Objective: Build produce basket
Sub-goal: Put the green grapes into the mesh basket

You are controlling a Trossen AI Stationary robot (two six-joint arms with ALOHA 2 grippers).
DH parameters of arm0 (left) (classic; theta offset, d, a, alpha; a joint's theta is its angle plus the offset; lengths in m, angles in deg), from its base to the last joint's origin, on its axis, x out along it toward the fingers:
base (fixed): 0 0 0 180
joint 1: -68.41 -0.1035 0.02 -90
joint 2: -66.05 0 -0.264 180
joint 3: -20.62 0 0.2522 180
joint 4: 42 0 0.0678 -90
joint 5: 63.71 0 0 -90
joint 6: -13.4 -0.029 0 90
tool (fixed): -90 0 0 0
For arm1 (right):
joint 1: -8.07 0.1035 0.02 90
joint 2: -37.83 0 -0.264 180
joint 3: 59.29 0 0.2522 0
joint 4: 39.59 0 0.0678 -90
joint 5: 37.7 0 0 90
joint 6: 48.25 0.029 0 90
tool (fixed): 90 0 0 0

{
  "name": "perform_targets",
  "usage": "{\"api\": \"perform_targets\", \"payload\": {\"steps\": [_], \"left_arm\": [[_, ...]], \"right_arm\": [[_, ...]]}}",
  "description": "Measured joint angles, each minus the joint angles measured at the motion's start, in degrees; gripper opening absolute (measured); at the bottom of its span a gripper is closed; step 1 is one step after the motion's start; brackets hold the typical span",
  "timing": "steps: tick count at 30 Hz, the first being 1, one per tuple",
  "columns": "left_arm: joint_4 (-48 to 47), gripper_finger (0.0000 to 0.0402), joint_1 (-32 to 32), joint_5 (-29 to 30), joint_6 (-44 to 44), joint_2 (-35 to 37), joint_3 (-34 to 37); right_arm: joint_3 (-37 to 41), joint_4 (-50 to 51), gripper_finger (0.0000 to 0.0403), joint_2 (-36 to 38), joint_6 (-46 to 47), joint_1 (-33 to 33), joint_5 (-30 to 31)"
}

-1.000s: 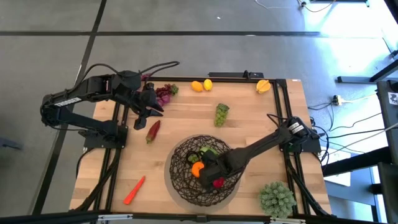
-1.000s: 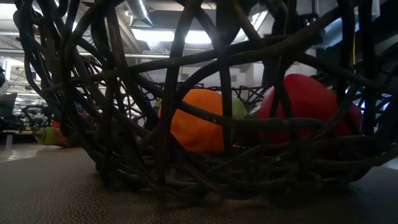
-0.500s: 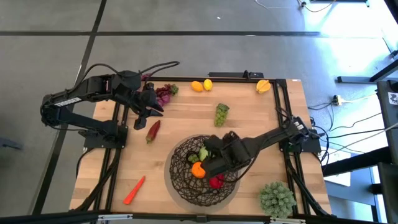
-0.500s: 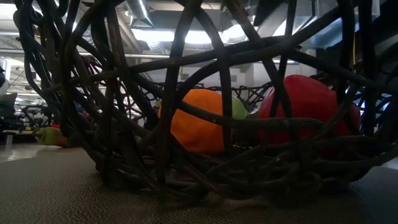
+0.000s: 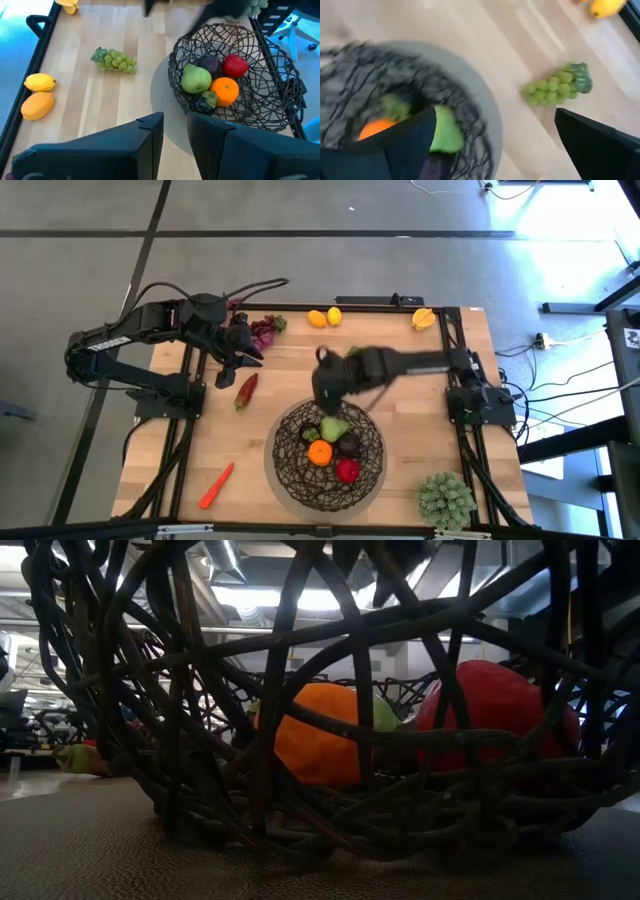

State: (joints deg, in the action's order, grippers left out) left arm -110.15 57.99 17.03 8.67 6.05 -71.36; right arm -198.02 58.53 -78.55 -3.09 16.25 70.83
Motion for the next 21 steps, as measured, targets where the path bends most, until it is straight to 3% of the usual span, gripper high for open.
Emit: {"api": "perform_targets", "payload": {"steps": [5,11,21], "left_arm": [[0.1,0.0076,0.0,0.4,-0.3,0.0,0.0],[0.1,0.0076,-0.7,7.6,3.3,0.0,0.0],[0.0,0.0076,-1.7,9.8,4.7,0.0,0.0]], "right_arm": [[0.0,0.5,0.0395,0.0,8.3,-7.5,-4.2],[2.3,1.3,0.0395,0.0,8.6,-13.1,-8.8],[19.3,-6.2,0.0395,0.0,8.6,-20.9,-14.8]]}}
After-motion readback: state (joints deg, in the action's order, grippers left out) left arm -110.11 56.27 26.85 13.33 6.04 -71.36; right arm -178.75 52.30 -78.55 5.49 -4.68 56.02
